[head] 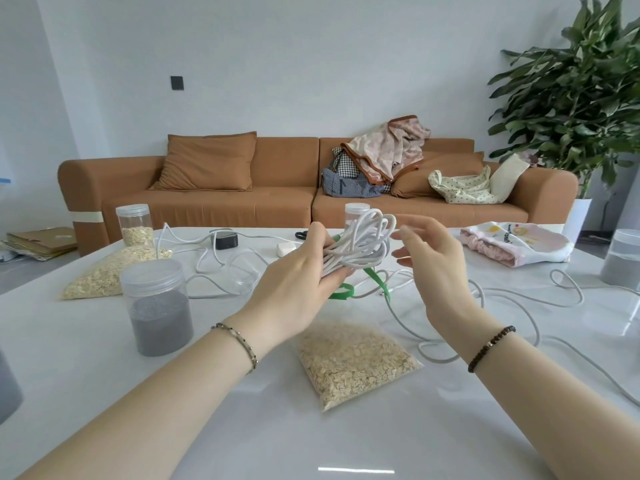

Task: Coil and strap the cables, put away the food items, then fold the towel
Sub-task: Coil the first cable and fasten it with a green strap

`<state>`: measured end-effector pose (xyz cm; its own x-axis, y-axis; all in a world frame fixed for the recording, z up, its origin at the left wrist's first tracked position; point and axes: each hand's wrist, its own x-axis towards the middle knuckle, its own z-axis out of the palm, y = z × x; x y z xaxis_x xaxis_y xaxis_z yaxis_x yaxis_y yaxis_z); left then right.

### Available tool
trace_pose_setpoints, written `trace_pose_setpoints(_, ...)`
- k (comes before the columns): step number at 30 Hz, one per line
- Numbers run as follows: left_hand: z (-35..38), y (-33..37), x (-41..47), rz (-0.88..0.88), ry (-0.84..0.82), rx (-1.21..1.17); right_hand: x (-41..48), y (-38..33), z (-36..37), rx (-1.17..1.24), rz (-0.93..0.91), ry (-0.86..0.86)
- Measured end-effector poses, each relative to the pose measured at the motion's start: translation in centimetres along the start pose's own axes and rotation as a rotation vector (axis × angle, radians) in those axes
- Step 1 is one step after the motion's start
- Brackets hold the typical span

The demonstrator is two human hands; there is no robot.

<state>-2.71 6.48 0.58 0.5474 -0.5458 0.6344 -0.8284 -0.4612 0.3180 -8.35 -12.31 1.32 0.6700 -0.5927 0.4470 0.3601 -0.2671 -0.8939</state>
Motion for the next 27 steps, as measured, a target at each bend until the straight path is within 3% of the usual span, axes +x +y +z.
trace_pose_setpoints(3,-0.3,1.0,0.1,0.106,0.157,-0.129,0.0,-0.8,-0.1,0.121,-0.097,0.024)
trace_pose_setpoints(7,-0.7,1.2,0.8,0.037,0.288,-0.458,0.0,-0.9,-0.2,0.187,-0.124,-0.065)
trace_pose_setpoints(10,-0.7,0.3,0.6,0.069,0.189,-0.264,-0.4,-0.9,0.0,0.211,-0.116,-0.120)
trace_pose_setpoints(17,-0.7,0.0,0.4,0.149,0.066,0.169,0.0,-1.5,-0.3,0.241,-0.205,0.046)
trace_pose_setpoints(23,0.1,-1.6,0.7,0.058,0.099,0.489,-2.1,-1.7,0.4,-0.112,-0.403,-0.029)
trace_pose_setpoints(27,0.6,-2.3,0.7,0.074,0.157,0.634,-2.7,-0.9,1.7,-0.361,-0.390,-0.072)
